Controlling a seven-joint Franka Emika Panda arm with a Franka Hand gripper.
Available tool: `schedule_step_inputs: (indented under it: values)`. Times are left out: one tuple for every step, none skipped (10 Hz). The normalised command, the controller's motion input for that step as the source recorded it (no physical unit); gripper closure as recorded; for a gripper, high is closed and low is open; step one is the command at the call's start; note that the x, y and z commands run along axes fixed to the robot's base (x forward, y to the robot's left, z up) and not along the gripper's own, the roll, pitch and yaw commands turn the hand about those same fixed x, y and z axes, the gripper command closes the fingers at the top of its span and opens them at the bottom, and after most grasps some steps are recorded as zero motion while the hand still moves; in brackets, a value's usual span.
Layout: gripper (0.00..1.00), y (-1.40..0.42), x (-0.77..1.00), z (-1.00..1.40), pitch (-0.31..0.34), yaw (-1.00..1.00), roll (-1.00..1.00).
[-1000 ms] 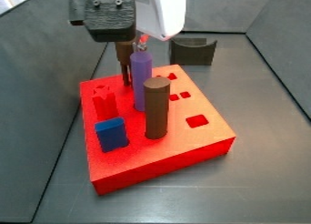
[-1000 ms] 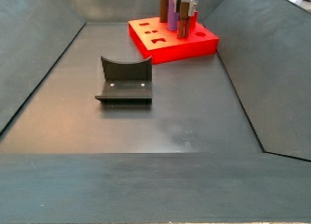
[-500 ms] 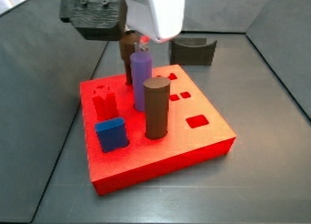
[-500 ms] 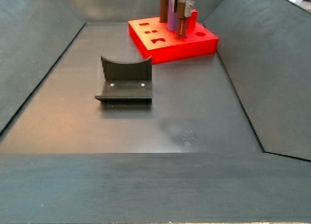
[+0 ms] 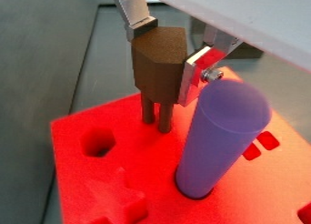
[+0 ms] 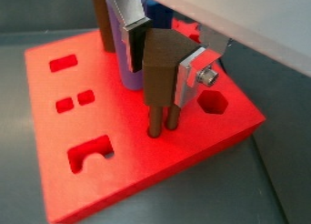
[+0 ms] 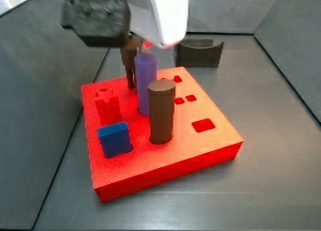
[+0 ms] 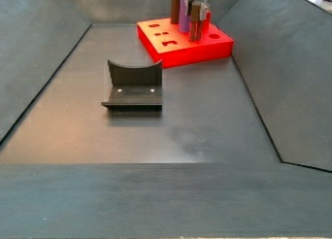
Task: Pick up the 3 prong object. Move up. Rotate the 3 prong object. Place the 3 prong object on the fixture. Regrasp the 3 prong object. Move to above the board. Insert the 3 prong object.
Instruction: Insert the 3 prong object.
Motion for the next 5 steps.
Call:
schedule_step_inputs:
  values:
    - [1.00, 0.00, 0.00, -0.72, -0.033, 0.60, 0.00]
    - [1.00, -0.02, 0.00, -0.87, -0.039, 0.47, 0.04]
    - [1.00, 0.00, 0.03, -0.91, -0.031, 0.27, 0.05]
    - [1.00, 0.00, -0.05, 0.00, -0.031, 0.00, 0.00]
    - [1.00, 0.00, 0.00, 0.00, 0.000, 0.00, 0.00]
